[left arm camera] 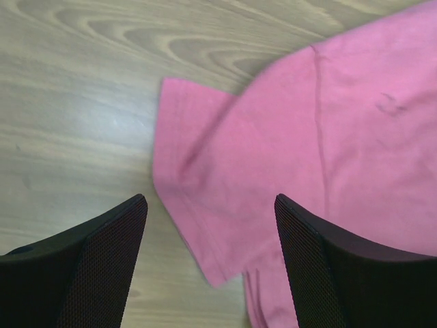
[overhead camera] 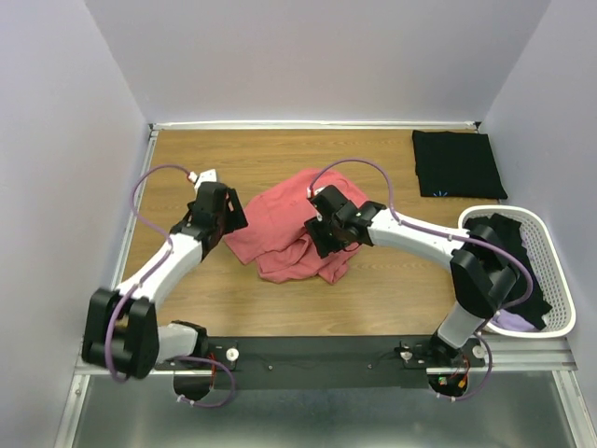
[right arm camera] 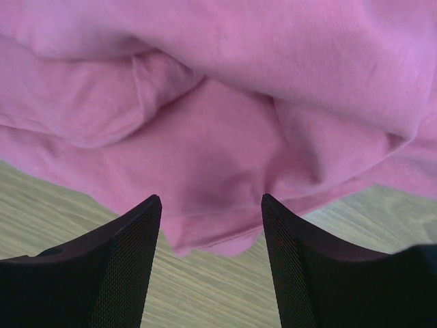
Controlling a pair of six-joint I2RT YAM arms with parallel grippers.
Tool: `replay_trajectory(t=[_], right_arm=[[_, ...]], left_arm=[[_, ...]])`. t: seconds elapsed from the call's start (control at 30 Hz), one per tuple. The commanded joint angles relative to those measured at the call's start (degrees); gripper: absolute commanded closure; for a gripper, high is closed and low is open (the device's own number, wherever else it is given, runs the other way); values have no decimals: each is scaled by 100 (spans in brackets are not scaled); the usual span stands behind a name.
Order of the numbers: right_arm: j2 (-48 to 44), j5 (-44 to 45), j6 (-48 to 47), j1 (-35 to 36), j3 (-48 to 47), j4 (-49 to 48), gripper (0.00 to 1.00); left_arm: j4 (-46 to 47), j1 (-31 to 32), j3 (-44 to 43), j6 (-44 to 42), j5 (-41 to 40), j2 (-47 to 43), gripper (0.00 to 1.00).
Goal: Fold and stack the t-shirts
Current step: Flatten the tshirt out
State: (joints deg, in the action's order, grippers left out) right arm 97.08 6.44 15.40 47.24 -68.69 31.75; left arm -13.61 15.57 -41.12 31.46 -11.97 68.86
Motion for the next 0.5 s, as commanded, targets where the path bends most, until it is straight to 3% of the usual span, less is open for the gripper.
replay_trajectory(t=[0.0, 0.2, 0.47], right_arm=[[-207, -125, 113, -22, 127, -283, 32], [-251, -327, 183, -22, 215, -406, 33], [-347, -362, 244, -22, 338, -494, 33]], left_arm=[[-19, -203, -607, -922, -385, 917, 17], [-28, -459, -1124, -1449, -280, 1971, 23], [-37, -564, -1574, -1828, 10, 2737, 26]])
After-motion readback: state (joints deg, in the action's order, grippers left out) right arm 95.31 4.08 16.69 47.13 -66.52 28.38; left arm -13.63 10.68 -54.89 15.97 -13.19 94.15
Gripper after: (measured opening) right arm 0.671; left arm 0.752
